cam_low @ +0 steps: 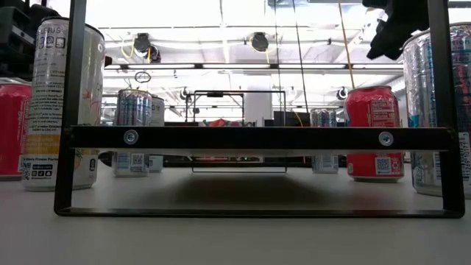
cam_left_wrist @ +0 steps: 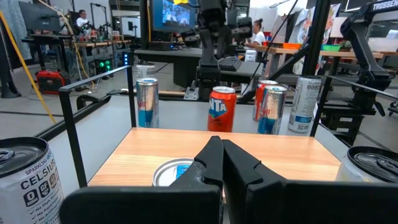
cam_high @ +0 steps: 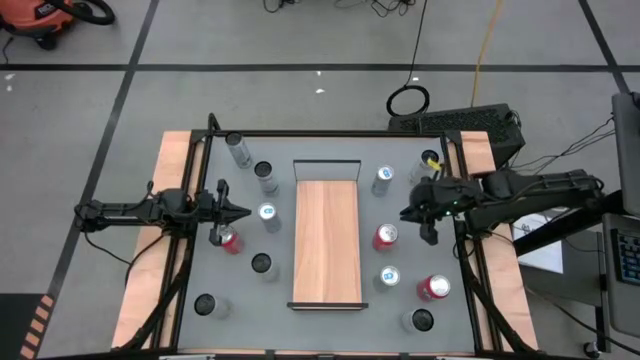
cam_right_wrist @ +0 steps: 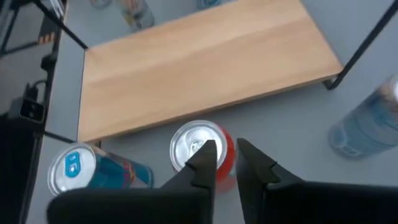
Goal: Place canned beverage on shelf
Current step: Put the right red soda can on the shelf
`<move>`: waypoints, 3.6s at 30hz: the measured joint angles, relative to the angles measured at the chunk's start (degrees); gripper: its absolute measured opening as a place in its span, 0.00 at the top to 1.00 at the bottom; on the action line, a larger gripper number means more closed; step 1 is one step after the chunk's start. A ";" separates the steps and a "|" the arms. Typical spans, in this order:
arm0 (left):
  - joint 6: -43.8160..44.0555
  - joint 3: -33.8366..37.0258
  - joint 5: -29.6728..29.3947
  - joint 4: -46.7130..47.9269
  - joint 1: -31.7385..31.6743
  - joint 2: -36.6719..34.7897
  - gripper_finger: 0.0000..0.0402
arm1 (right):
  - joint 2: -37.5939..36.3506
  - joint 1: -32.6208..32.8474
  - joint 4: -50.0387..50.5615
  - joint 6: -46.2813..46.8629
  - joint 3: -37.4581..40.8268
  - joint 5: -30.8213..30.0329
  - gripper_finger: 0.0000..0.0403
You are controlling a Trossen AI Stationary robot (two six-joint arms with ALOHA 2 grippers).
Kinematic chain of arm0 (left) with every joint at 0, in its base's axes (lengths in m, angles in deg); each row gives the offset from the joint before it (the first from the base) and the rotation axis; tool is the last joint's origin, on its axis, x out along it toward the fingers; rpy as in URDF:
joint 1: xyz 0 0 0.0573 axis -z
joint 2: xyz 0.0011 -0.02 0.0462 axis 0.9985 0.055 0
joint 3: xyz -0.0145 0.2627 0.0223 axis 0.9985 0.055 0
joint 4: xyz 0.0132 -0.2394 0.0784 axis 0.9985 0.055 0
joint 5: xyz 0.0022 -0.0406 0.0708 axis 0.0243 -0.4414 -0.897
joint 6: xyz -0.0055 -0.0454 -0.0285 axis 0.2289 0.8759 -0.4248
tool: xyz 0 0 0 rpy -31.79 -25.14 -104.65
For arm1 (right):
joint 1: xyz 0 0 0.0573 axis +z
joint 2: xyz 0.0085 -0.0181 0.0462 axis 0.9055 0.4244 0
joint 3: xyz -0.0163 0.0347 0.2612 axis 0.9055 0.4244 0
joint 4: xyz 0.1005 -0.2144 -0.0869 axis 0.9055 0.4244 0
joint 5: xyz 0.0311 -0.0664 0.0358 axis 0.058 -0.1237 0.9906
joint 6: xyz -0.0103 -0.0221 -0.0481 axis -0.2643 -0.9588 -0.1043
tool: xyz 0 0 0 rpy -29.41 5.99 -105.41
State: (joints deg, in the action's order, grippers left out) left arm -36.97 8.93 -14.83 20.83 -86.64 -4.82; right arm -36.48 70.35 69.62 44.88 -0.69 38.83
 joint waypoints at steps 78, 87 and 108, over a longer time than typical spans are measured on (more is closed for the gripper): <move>0.00 0.00 -0.03 -0.08 0.00 0.00 1.00 | 18.02 5.46 -5.07 -9.25 0.07 -3.04 0.11; -0.02 0.01 -1.29 -0.24 0.00 0.00 1.00 | 23.33 4.29 -4.42 -9.25 0.04 -2.75 0.11; 0.00 0.00 -1.70 -0.24 0.00 0.00 1.00 | 26.35 4.28 -4.45 -7.56 0.07 -1.38 0.37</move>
State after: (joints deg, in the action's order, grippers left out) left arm -36.97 8.93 -16.53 20.59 -86.64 -4.82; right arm -10.12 74.63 65.17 37.32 -0.63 37.45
